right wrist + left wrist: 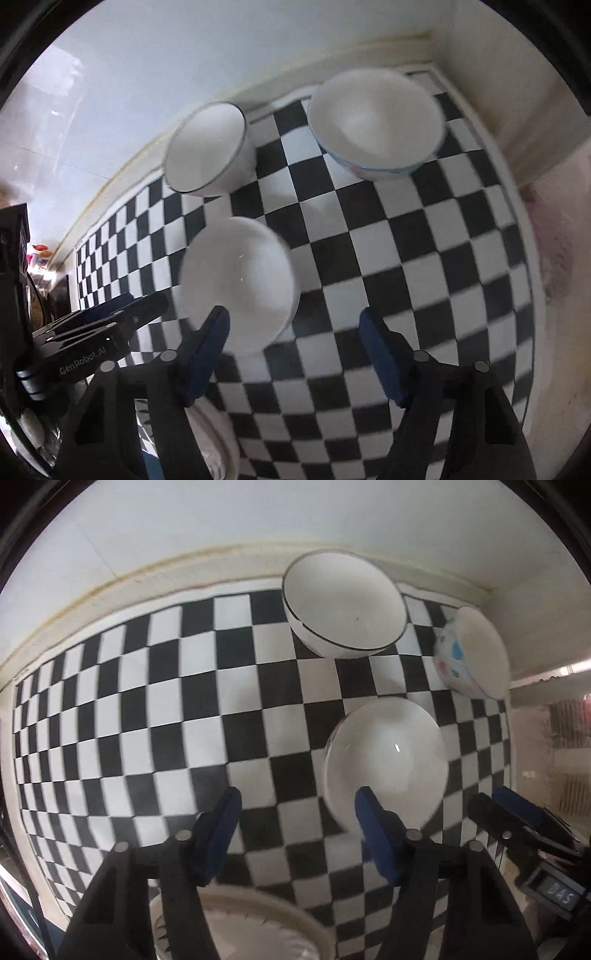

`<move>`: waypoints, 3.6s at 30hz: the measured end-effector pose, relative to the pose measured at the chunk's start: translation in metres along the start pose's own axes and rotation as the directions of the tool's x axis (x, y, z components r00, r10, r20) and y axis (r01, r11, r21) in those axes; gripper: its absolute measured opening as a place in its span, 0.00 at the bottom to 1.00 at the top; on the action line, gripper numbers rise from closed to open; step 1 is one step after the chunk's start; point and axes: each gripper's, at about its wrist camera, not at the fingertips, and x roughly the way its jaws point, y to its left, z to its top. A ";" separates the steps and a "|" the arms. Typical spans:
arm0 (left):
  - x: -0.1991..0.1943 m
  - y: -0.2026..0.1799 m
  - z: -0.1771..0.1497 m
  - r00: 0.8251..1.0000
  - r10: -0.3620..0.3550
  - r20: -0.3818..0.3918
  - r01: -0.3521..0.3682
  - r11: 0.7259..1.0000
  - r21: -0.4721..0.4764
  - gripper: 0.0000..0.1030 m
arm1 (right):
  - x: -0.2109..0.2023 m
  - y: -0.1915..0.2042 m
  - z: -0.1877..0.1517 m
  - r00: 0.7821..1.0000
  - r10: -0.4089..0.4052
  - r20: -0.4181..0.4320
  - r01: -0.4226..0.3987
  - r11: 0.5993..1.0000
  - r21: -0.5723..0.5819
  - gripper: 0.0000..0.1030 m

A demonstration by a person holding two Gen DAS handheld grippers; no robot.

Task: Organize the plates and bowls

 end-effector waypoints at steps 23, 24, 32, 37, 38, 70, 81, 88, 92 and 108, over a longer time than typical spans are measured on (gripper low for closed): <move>0.060 -0.011 0.013 0.988 -0.087 -0.126 0.076 0.993 -0.086 0.15 | 0.080 -0.005 0.021 0.985 0.057 -0.160 -0.063 0.997 -0.033 0.09; 0.059 -0.011 0.012 0.988 -0.090 -0.125 0.080 0.993 -0.089 0.15 | 0.080 -0.004 0.019 0.985 0.052 -0.162 -0.058 0.998 -0.037 0.09; 0.038 -0.011 0.000 0.991 -0.094 -0.093 0.087 0.993 -0.076 0.15 | 0.070 -0.008 0.002 0.984 0.079 -0.159 -0.085 0.996 -0.031 0.09; 0.024 -0.021 -0.022 0.990 -0.114 -0.088 0.108 0.992 -0.067 0.15 | 0.048 -0.009 -0.020 0.988 0.067 -0.137 -0.074 0.996 -0.047 0.09; 0.022 -0.024 -0.027 0.989 -0.116 -0.089 0.111 0.992 -0.062 0.15 | 0.043 -0.010 -0.026 0.989 0.062 -0.133 -0.070 0.996 -0.053 0.09; 0.060 -0.091 -0.141 0.964 -0.081 -0.253 0.101 0.993 0.065 0.15 | 0.022 -0.085 -0.145 0.978 0.011 -0.210 -0.021 0.999 -0.044 0.09; 0.070 -0.092 -0.159 0.958 -0.075 -0.277 0.097 0.993 0.066 0.15 | 0.030 -0.081 -0.146 0.975 0.005 -0.223 -0.015 0.999 -0.040 0.09; 0.068 -0.085 -0.150 0.950 -0.087 -0.299 0.104 0.994 0.039 0.16 | 0.038 -0.086 -0.145 0.965 0.021 -0.263 -0.025 1.000 -0.012 0.09; 0.054 -0.081 -0.146 0.959 -0.074 -0.275 0.081 0.997 0.014 0.17 | 0.039 -0.093 -0.144 0.954 0.064 -0.293 -0.060 0.998 0.025 0.10; -0.038 -0.020 -0.003 0.997 -0.068 0.040 0.072 0.989 -0.128 0.37 | -0.030 -0.038 -0.014 0.978 0.204 -0.051 -0.208 0.976 -0.072 0.66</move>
